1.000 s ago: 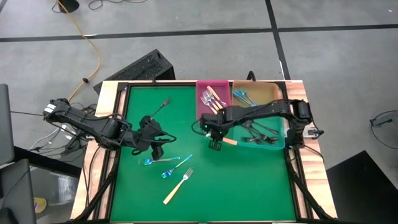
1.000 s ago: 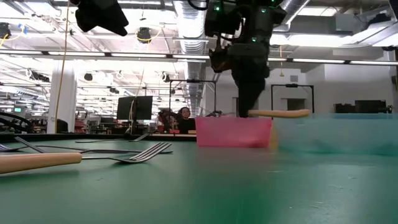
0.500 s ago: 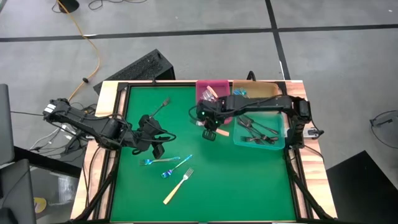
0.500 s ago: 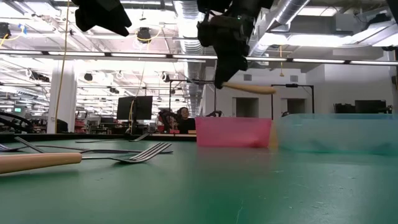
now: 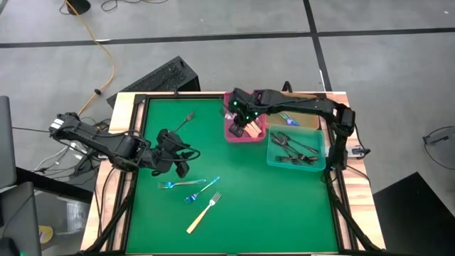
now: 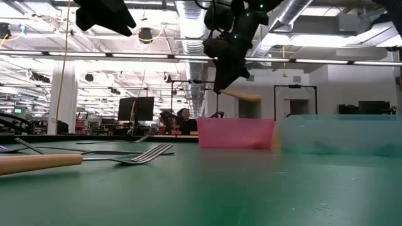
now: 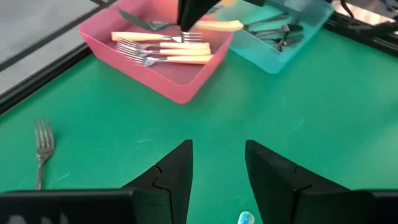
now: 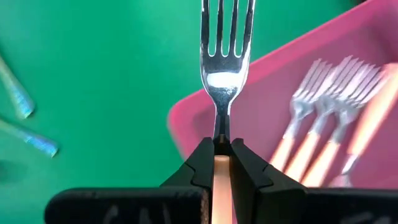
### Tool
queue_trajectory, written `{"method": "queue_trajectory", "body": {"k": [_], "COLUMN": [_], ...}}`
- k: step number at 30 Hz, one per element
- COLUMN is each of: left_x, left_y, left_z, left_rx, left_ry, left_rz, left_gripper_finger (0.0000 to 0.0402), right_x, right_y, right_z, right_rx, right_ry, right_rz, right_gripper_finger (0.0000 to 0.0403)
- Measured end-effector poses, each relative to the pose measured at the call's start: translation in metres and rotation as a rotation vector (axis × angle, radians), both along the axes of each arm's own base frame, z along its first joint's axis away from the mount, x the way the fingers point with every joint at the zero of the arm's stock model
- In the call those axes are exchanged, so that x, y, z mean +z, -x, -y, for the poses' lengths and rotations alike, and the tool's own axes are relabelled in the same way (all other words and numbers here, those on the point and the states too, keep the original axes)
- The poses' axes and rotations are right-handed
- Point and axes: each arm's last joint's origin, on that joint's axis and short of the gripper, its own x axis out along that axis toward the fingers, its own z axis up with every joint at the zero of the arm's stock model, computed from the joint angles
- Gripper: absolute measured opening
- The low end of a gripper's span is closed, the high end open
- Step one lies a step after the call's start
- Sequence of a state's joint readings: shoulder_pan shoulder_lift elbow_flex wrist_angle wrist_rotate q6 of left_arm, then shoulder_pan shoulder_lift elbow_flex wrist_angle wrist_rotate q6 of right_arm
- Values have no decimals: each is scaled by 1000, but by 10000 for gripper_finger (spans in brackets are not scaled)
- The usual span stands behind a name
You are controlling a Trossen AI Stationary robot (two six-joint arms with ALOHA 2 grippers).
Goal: Sort silverware by color (type)
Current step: Put the yellow fork into the pink bin
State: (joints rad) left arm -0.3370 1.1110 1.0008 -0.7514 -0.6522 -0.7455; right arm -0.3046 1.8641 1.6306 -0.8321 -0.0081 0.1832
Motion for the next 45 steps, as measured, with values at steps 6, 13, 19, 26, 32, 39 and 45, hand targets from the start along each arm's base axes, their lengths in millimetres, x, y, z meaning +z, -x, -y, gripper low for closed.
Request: {"method": "queue_trajectory", "body": {"k": [6,13,19,26,32,39,45], "left_x": [1,-7,-8,-8,-8,-8,-9], "left_y": [0,1,0,-1,-2,-3,-3], "left_z": [-2,-3,-7,-14,-19,-21,-21], "left_rx": [68,116,107,139,139,133,99], "left_ry": [-10,-12,-15,-20,-43,-48,-50], "left_rz": [36,38,18,14,-3,-13,-34], "left_gripper_finger": [130,130,130,130,130,130,130], "right_x": [2,-5,-33,-58,-72,-98,-95], "right_y": [9,15,11,2,-1,-6,-6], "right_z": [33,64,80,81,86,87,88], "right_rx": [-94,-185,-255,-267,-300,-318,-323], "right_ry": [45,53,7,-29,-50,-83,-72], "right_rz": [25,40,-17,-62,-79,-133,-126], "right_gripper_finger": [48,48,48,56,57,58,58]}}
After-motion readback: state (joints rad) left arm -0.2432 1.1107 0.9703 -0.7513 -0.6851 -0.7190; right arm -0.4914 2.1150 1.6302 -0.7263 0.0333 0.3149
